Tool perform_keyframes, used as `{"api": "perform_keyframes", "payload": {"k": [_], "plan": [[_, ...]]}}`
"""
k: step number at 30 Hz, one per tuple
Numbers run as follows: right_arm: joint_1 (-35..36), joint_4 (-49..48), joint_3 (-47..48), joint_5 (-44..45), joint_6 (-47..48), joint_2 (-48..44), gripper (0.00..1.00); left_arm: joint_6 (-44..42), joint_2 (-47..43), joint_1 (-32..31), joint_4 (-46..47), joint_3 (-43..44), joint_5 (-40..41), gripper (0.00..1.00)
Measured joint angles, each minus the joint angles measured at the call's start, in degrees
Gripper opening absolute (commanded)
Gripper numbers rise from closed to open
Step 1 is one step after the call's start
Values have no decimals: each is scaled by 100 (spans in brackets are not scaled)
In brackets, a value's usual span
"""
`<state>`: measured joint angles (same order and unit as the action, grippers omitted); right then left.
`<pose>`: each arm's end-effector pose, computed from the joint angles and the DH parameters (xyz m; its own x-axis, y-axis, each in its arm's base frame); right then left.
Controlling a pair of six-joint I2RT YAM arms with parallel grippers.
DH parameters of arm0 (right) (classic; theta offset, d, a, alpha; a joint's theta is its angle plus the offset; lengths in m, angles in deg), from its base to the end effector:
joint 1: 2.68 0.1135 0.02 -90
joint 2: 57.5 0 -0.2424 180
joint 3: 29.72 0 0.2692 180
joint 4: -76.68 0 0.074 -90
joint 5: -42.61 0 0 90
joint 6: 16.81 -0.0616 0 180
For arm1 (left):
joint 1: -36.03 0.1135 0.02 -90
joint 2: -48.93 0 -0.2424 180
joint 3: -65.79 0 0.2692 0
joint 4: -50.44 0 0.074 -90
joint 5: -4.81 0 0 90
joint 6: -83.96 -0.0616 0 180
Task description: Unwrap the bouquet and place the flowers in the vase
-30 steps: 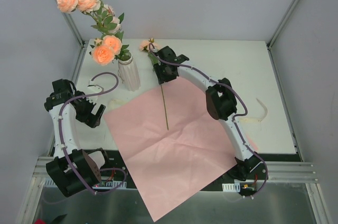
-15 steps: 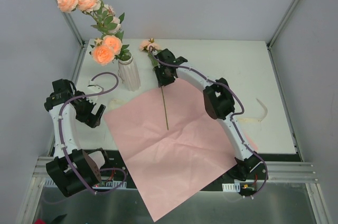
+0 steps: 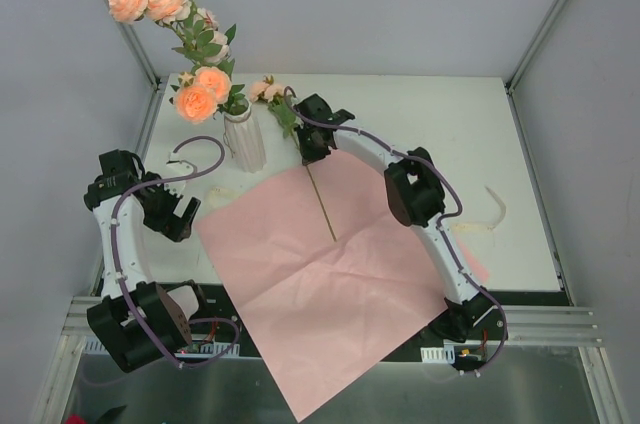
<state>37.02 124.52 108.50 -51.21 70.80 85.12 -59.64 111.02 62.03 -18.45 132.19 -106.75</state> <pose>0.4313 0.3634 0.1329 -0.6356 -0.4736 -0.6096 -0.6428 0.7620 0.0782 0.2178 0.0811 0.2294 -0.6958 0.4935 -0.5219 0.4956 0.8558 0.1485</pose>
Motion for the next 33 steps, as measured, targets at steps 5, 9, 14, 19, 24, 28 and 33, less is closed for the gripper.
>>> {"api": "perform_keyframes", "payload": {"k": [5,9,14,19,24,28,33], "plan": [[-13,-608,-938,7,-321,-527,1,-4,-103,0,-4,-7,-2,99],[-107,-1290,-1915,-74,-756,-1353,1,-4,-125,0,-4,-7,-2,99],[-380,-2317,-2455,-328,-1244,-2463,1,-9,-136,0,-4,-7,-4,99],[-570,-3582,-2461,-566,-1482,-3276,1,-9,-144,0,-4,-7,-42,99],[-557,-4725,-2041,-719,-1504,-3554,1,-9,-149,0,-4,-7,-46,99],[-533,-5462,-1342,-802,-1611,-3467,0,-9,-151,0,-4,-7,-46,99],[-503,-7267,-964,-721,-2039,-3370,0,-9,-195,0,-4,-7,-42,99]]}}
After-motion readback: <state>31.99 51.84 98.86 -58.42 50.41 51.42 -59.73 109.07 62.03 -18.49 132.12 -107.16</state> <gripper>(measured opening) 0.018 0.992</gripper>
